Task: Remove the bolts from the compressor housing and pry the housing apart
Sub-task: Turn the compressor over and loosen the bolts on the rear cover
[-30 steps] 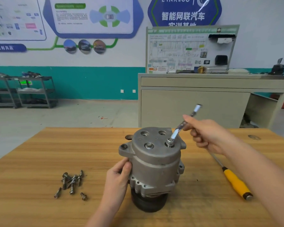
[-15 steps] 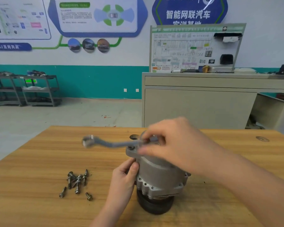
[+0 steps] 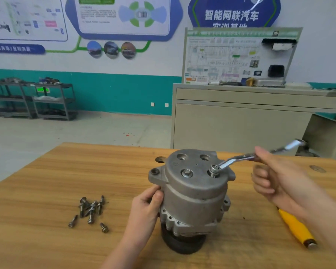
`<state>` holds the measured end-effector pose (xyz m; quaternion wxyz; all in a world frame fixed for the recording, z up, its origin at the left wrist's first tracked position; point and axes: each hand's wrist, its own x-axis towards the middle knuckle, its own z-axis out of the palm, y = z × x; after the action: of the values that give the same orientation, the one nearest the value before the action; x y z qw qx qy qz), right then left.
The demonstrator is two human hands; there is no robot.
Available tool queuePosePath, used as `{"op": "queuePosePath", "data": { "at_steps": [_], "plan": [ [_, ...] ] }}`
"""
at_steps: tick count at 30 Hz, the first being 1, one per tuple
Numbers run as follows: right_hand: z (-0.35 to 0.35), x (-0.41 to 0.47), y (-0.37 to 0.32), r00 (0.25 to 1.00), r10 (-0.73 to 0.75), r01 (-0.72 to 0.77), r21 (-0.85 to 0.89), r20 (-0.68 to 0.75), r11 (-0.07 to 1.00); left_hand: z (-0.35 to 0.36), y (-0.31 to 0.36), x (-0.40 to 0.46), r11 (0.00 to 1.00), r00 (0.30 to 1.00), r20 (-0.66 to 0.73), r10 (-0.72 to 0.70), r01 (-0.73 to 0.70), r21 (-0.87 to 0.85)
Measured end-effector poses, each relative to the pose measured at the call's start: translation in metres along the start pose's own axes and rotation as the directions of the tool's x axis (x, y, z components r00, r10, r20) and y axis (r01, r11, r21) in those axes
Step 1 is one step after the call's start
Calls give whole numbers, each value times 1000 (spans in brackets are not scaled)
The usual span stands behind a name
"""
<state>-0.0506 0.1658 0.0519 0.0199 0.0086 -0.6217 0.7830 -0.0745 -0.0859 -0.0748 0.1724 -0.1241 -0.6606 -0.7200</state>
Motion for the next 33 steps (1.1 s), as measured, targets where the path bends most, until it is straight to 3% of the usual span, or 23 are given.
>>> {"op": "queuePosePath", "data": {
  "at_steps": [2, 5, 8, 10, 14, 20, 21, 23, 25, 27, 29, 33],
  "plan": [
    [12, 26, -14, 992, 124, -125, -81, -18, 989, -1, 0, 0, 1000, 1000, 9, 6, -5, -10],
    [41, 58, -35, 991, 131, -116, -361, 18, 925, -1, 0, 1, 1000, 999, 36, 7, -6, -23],
    [79, 66, -41, 992, 30, 59, -653, 124, 755, -2, -1, 2, 999, 1000, 31, 8, -7, -31],
    [103, 57, -42, 964, -33, 229, -759, 264, 610, -2, 0, 2, 1000, 1000, 10, 10, -10, -14],
    [123, 13, -45, 815, -66, 538, -710, 575, 454, -1, 3, 2, 1000, 1000, -3, 13, -13, 2],
    [78, -56, -23, 669, -261, 738, -664, 696, 122, -2, -4, 4, 998, 999, -1, -45, 45, 33],
    [67, -62, -15, 666, -328, 735, -665, 670, 134, -3, -5, 3, 999, 999, -6, -36, 36, 22],
    [43, -68, -2, 682, -458, 721, -629, 570, 291, -5, -6, 2, 999, 999, -5, -52, 52, 7],
    [26, -68, 6, 756, -485, 653, -461, 440, 600, -6, -7, 1, 995, 996, -2, -95, 94, -18],
    [17, -62, 12, 869, -378, 433, -122, 318, 893, -5, -7, 1, 994, 995, 7, -104, 104, -22],
    [13, -46, 16, 946, -257, 232, 143, 197, 962, -4, -5, 0, 996, 996, 15, -90, 90, -20],
    [20, 1, 9, 999, -47, 49, 114, -19, 992, -3, -2, 1, 997, 997, 39, -66, 68, -38]
  ]
}}
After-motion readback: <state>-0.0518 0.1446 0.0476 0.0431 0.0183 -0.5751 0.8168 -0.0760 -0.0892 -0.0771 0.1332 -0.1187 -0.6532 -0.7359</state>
